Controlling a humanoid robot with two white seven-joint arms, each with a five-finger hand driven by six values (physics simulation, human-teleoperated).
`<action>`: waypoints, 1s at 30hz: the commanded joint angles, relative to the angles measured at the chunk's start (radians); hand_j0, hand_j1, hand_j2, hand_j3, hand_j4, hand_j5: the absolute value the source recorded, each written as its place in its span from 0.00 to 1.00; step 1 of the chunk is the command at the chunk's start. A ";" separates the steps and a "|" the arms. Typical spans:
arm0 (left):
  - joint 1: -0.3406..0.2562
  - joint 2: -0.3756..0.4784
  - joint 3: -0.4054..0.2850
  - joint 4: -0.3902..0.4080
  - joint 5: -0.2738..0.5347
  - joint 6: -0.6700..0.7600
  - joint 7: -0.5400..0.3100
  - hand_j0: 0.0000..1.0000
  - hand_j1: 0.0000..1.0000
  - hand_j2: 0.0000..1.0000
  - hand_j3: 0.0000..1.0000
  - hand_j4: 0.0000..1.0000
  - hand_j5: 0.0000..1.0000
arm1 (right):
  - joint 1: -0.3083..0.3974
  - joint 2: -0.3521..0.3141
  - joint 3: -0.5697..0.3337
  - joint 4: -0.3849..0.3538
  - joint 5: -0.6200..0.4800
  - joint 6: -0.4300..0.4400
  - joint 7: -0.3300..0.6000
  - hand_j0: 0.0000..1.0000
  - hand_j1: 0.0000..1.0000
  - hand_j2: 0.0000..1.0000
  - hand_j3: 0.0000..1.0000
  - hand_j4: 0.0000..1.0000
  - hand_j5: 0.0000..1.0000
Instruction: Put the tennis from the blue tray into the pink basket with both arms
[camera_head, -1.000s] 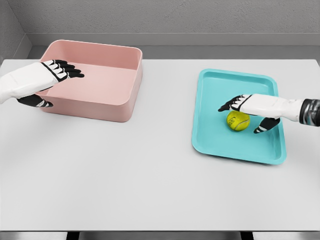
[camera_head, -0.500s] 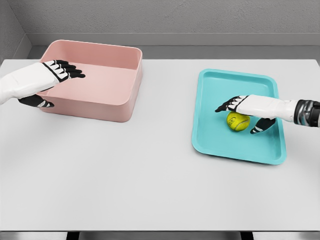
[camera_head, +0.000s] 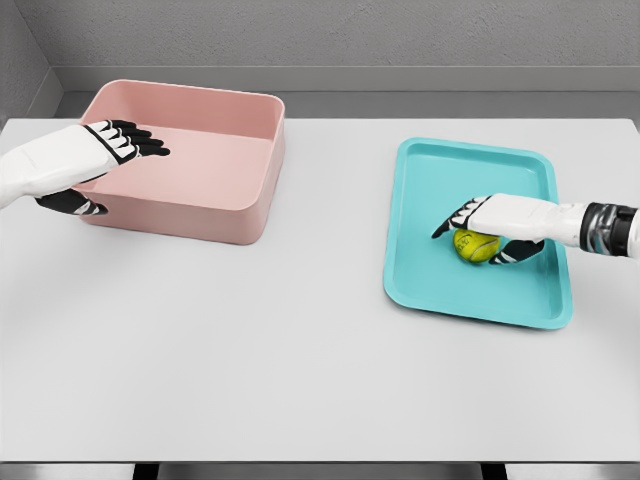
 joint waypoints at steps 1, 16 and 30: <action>0.000 0.002 0.002 0.000 0.007 0.001 0.001 1.00 1.00 1.00 1.00 1.00 1.00 | 0.000 -0.001 -0.001 0.002 0.000 0.002 0.000 0.75 0.75 0.75 0.75 0.75 0.75; 0.000 0.003 0.001 -0.006 0.007 0.001 0.001 1.00 1.00 1.00 1.00 1.00 1.00 | 0.003 -0.001 -0.002 0.002 0.014 0.002 0.000 0.53 0.53 0.53 0.53 0.53 0.53; 0.003 0.020 0.002 -0.026 0.008 0.001 0.001 1.00 1.00 1.00 1.00 1.00 1.00 | -0.006 -0.008 -0.062 -0.058 0.008 0.002 0.000 0.38 0.38 0.38 0.38 0.38 0.38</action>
